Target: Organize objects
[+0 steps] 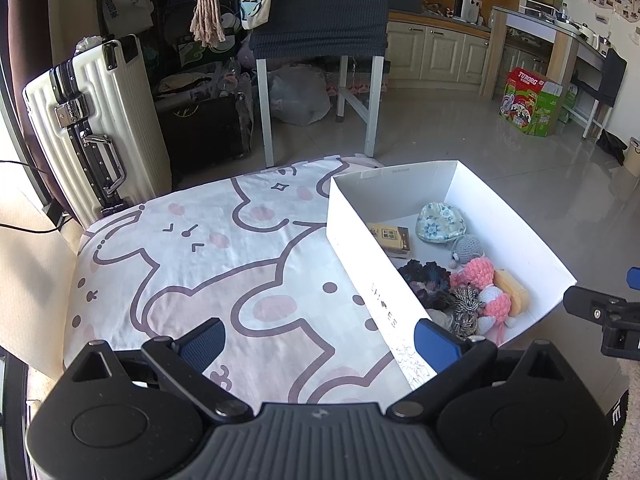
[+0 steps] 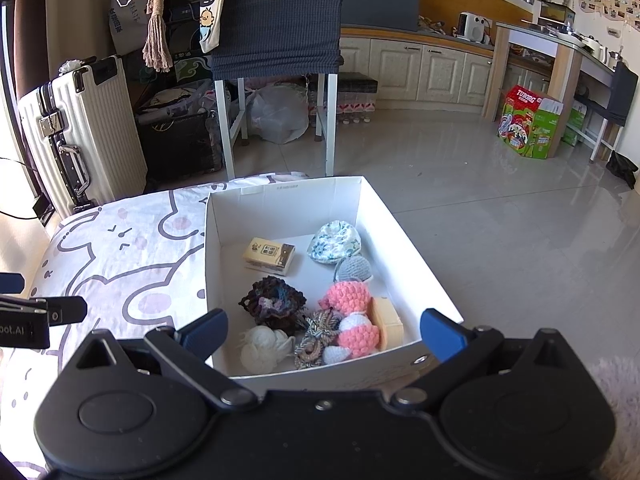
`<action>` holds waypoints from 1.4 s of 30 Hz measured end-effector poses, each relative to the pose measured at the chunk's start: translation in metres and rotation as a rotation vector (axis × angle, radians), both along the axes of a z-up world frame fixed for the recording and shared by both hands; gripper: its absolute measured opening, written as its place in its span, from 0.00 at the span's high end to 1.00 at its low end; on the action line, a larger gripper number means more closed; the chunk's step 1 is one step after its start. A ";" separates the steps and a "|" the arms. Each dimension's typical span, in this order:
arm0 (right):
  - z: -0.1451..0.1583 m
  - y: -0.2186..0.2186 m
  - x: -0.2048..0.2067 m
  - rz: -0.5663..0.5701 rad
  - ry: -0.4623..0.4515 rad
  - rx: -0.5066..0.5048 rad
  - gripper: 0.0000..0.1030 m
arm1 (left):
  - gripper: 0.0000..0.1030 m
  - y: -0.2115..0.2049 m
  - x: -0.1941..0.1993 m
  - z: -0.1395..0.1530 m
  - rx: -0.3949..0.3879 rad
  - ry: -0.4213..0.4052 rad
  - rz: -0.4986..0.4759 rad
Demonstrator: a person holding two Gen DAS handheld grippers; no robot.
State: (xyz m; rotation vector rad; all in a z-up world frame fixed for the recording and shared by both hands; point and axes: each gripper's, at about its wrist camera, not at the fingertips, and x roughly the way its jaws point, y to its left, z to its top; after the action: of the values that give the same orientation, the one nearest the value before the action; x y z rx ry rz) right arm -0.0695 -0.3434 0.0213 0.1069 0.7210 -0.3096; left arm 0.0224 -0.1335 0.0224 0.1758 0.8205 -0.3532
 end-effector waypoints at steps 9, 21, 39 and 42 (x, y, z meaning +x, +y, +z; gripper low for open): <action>-0.002 0.001 0.000 0.005 0.002 0.000 0.00 | 0.03 0.000 0.000 0.000 -0.001 0.001 -0.001; -0.003 0.001 0.001 0.009 0.003 0.001 0.00 | 0.03 0.000 -0.001 -0.003 -0.001 0.006 0.004; -0.002 0.002 0.001 0.008 0.004 0.002 0.00 | 0.03 0.000 0.000 -0.003 -0.007 0.017 0.006; -0.002 0.002 0.001 0.008 0.004 0.002 0.00 | 0.03 0.000 0.001 -0.002 -0.007 0.017 0.006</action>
State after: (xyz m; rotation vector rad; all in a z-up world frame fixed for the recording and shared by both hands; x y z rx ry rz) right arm -0.0683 -0.3418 0.0192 0.1053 0.7251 -0.3012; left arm 0.0232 -0.1337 0.0203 0.1639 0.8364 -0.3526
